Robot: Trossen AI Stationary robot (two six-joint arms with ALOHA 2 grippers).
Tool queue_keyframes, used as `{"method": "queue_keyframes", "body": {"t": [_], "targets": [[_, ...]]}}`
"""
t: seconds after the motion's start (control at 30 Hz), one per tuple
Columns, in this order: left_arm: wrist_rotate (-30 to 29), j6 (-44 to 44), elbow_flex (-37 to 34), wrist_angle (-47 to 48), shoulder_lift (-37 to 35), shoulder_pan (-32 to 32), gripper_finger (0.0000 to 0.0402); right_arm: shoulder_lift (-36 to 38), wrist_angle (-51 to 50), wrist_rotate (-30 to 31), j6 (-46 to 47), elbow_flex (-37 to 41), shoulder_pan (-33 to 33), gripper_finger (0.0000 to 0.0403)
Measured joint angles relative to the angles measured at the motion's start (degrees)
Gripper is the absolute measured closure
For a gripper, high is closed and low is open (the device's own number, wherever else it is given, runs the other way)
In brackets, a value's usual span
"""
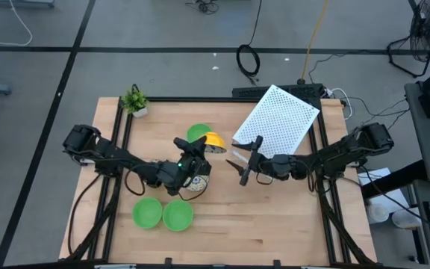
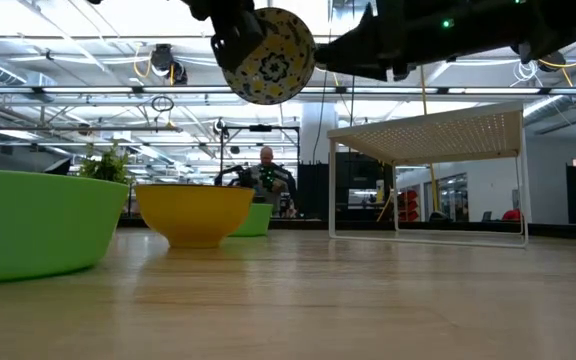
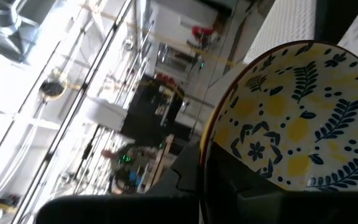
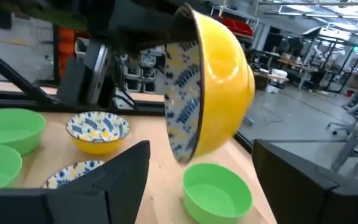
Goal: Pick & Place Mini bowls
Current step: Put the top yellow patterned bowl on the shelf
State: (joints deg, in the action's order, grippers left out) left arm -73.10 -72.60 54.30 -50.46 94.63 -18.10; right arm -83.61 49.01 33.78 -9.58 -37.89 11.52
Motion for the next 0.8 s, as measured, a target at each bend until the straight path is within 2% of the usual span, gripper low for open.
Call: {"method": "queue_keyframes", "body": {"t": [0.1,0.37,0.47,0.6,0.7,0.8], "targets": [[2.85,1.23,0.00,0.18,0.00,-0.03,0.0390,0.00,-0.40,0.43,0.00,-1.34,-1.25,0.0133],[3.64,1.86,-0.02,-0.12,-0.04,0.22,0.0390,0.00,-1.37,-0.88,0.16,-3.67,-4.04,0.0135],[5.08,3.85,-0.07,-0.12,-0.04,0.25,0.0388,0.00,-1.61,-0.68,1.45,-3.67,-4.95,0.0149],[9.17,6.69,0.46,-0.24,-0.04,0.23,0.0378,-0.02,0.21,0.02,0.75,-3.67,-6.19,0.0200],[10.23,8.23,0.55,-0.26,-0.09,0.26,0.0382,-0.04,2.15,-0.69,-0.38,-3.67,-6.78,0.0263],[10.97,9.88,0.75,-0.80,-0.07,0.26,0.0383,-0.17,4.10,1.31,-3.37,-3.79,-6.88,0.0332]]}}
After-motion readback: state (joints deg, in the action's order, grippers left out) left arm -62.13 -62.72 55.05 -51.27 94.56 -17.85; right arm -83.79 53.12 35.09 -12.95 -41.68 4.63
